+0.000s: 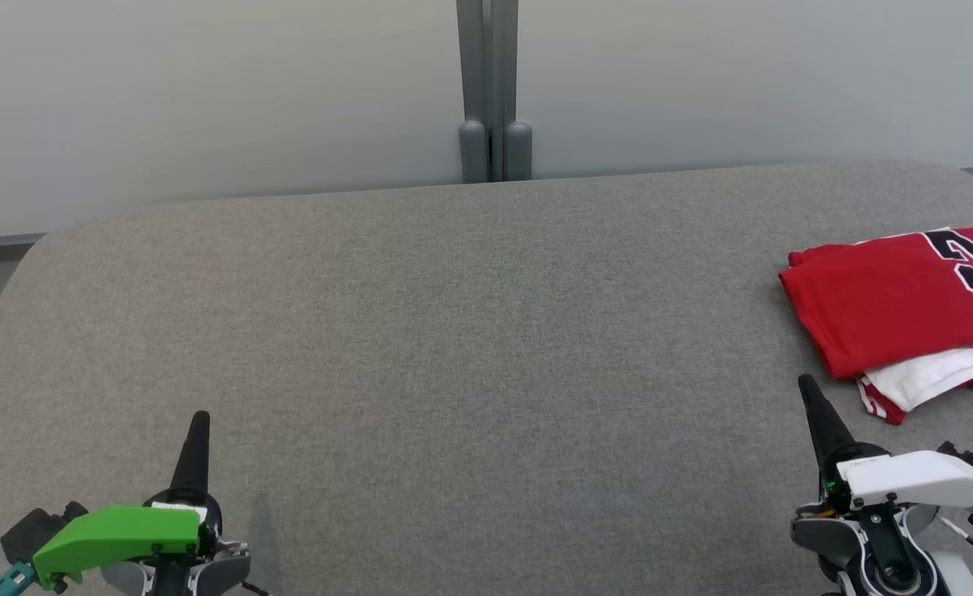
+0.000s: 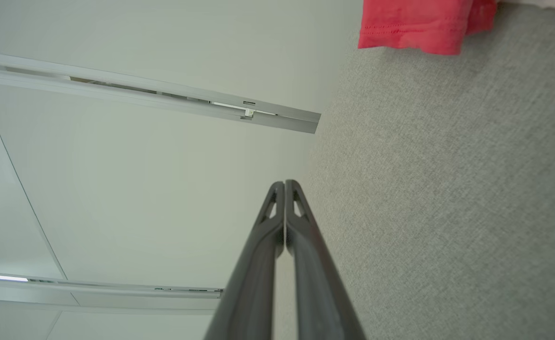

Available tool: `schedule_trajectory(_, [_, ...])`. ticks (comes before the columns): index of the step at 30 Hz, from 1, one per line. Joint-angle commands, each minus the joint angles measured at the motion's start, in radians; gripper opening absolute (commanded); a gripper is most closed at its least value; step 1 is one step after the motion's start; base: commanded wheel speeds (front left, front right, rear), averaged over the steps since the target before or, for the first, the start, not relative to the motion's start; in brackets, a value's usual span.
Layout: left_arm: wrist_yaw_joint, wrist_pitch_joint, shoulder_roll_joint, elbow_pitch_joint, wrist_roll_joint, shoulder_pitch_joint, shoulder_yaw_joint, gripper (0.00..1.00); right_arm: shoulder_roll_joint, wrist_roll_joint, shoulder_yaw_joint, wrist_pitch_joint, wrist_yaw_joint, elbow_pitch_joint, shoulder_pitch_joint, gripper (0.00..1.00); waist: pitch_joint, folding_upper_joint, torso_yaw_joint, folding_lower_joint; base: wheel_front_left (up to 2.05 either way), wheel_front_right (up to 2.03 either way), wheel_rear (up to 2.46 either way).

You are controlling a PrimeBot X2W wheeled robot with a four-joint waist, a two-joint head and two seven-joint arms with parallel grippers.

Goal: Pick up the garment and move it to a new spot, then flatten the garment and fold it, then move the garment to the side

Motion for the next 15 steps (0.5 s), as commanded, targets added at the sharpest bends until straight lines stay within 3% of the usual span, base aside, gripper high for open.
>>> schedule_trajectory(1, [-0.009, 0.006, 0.003, -0.009, -0.024, -0.023, 0.008, 0.00, -0.004, 0.026, -0.005, 0.007, -0.001, -0.011, -0.020, 0.00, 0.001, -0.0001, 0.000, 0.0000, 0.00, 0.00, 0.00])
schedule_trajectory(15, [-0.024, 0.033, 0.004, -0.019, -0.116, -0.035, 0.030, 0.00, -0.005, 0.128, -0.021, 0.034, -0.001, -0.018, -0.028, 0.00, 0.012, -0.0001, -0.002, 0.0000, 0.00, 0.00, 0.00])
